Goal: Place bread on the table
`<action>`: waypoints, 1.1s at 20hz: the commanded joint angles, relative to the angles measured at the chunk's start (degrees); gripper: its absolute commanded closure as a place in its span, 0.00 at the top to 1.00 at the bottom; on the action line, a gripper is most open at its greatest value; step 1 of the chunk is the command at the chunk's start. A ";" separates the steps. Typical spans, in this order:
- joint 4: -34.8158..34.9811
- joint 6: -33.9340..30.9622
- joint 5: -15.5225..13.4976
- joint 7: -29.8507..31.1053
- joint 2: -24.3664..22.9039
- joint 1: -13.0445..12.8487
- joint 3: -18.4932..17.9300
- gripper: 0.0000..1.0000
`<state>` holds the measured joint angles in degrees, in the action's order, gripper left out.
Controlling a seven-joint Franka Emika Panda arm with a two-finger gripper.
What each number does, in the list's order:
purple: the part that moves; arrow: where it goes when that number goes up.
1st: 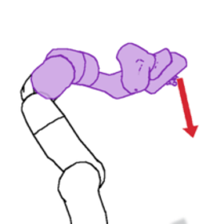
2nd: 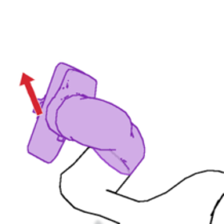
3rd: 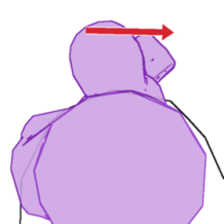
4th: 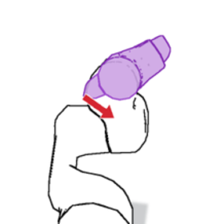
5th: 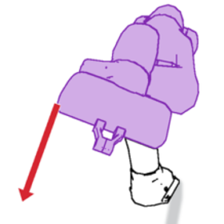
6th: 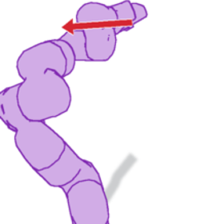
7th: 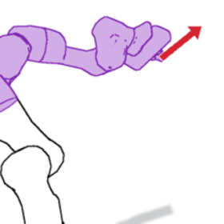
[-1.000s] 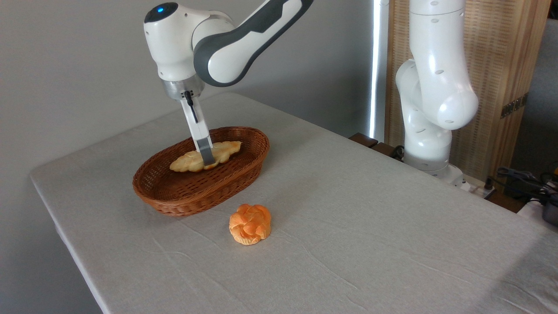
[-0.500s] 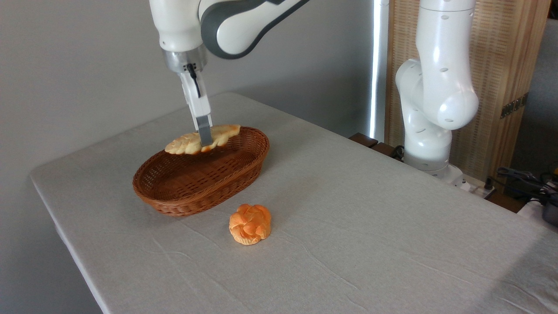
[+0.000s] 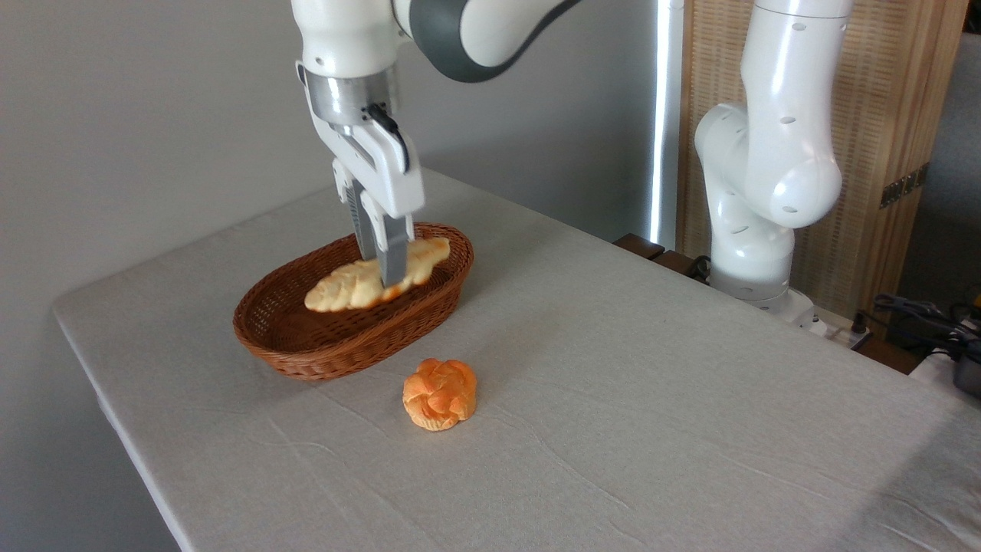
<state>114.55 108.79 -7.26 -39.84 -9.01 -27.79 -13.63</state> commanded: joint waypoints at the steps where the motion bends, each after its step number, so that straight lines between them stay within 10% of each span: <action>1: 0.59 -2.44 0.75 0.20 -0.57 1.32 -5.26 0.52; 4: 1.73 -4.80 0.75 -0.59 -0.48 5.46 -5.44 0.64; 6: 2.70 -5.69 0.84 -0.76 -0.05 6.70 -5.44 0.97; 22: 4.46 -5.52 0.93 -2.87 2.24 5.47 -5.00 1.00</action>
<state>119.44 103.79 -6.79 -41.74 -6.36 -22.10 -18.41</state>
